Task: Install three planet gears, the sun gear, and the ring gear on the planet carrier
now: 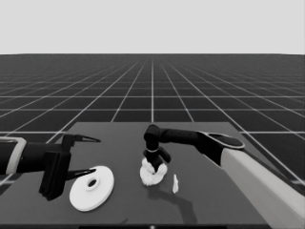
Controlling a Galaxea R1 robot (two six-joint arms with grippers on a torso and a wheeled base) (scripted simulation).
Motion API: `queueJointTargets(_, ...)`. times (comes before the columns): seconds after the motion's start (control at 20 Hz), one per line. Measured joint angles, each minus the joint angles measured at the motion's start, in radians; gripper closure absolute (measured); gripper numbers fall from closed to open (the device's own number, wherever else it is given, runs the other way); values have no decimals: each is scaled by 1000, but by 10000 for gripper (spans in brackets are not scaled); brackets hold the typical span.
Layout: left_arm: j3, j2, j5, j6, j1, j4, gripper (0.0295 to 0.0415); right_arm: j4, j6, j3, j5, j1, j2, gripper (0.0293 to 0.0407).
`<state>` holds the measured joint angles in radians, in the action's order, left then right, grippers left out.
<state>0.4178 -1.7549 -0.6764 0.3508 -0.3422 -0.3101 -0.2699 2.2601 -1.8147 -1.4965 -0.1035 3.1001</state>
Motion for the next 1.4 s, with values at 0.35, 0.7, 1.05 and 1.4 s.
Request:
queueJointTargets(0.35,0,0,0,0,0,0,326,0,73,0,0,0,0,391)
queueJointTargets(0.7,0,0,0,0,0,0,326,0,88,0,0,0,0,315)
queueJointTargets(1.05,0,0,0,0,0,0,326,274,-753,123,-86,302,-28,314)
queueJointTargets(1.4,0,0,0,0,0,0,326,15,-1306,560,79,193,-290,294)
